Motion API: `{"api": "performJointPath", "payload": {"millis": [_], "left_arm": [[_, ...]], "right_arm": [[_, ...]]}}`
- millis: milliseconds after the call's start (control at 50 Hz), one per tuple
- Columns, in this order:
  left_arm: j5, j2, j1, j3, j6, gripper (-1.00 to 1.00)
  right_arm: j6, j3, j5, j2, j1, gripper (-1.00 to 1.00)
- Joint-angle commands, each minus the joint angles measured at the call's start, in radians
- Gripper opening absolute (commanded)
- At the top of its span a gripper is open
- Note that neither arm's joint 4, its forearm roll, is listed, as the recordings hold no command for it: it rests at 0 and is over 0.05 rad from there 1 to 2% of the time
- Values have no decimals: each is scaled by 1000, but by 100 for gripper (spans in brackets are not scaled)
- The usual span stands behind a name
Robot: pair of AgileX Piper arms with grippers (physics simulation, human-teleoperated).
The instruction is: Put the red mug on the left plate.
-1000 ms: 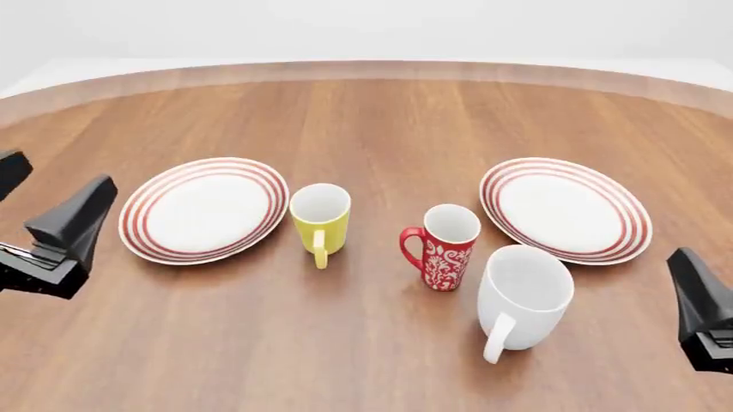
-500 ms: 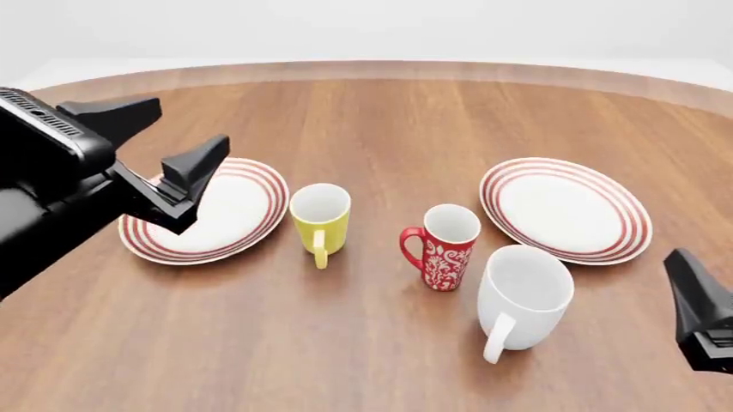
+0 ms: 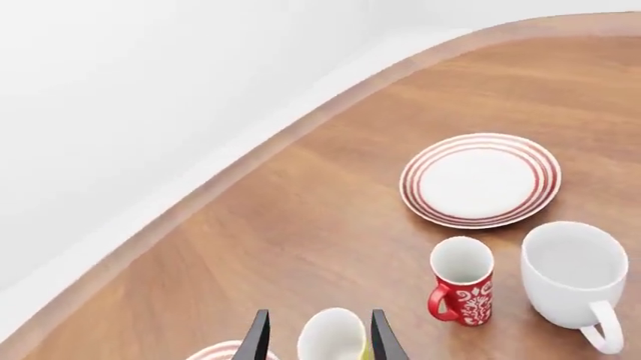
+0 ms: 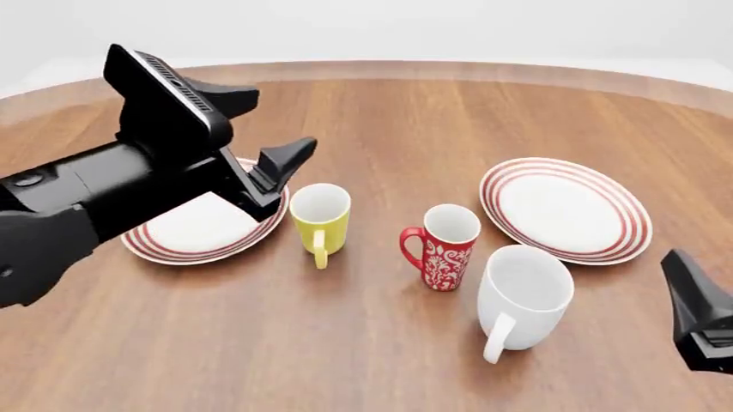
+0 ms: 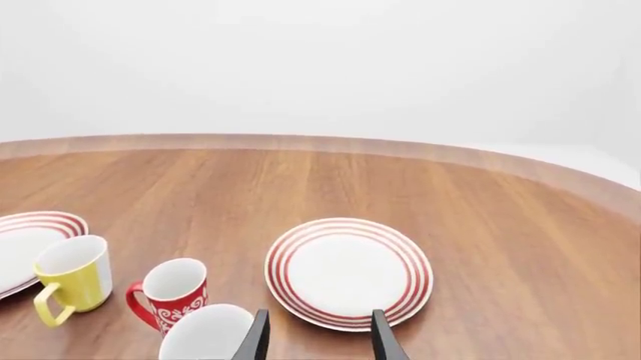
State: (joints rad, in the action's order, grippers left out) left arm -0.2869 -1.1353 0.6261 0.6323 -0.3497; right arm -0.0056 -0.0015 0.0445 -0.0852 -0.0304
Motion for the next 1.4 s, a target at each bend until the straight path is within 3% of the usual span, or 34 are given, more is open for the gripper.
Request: {"api": "performJointPath", "payload": {"millis": [20, 240, 360, 440, 720, 860, 980, 1400], "left_arm": [[111, -81, 72, 102, -49, 100], [209, -154, 160, 149, -55, 100], [215, -200, 141, 172, -80, 100], [239, -217, 171, 177, -78, 100], [241, -309, 227, 189, -104, 100], [212, -343, 245, 174, -130, 100], [196, -372, 266, 169, -157, 100], [175, -505, 235, 249, -176, 100]], "right_arm": [[-6, -1, -20, 20, -3, 100], [-9, -1, -21, 23, -5, 100], [-10, -1, -18, 21, -6, 100], [-10, -1, -16, 19, -7, 100], [-15, -1, 19, -13, -10, 100], [-33, -11, -59, 80, -16, 100], [-38, -12, -63, 83, -24, 100], [-41, -11, -61, 83, -21, 100]]}}
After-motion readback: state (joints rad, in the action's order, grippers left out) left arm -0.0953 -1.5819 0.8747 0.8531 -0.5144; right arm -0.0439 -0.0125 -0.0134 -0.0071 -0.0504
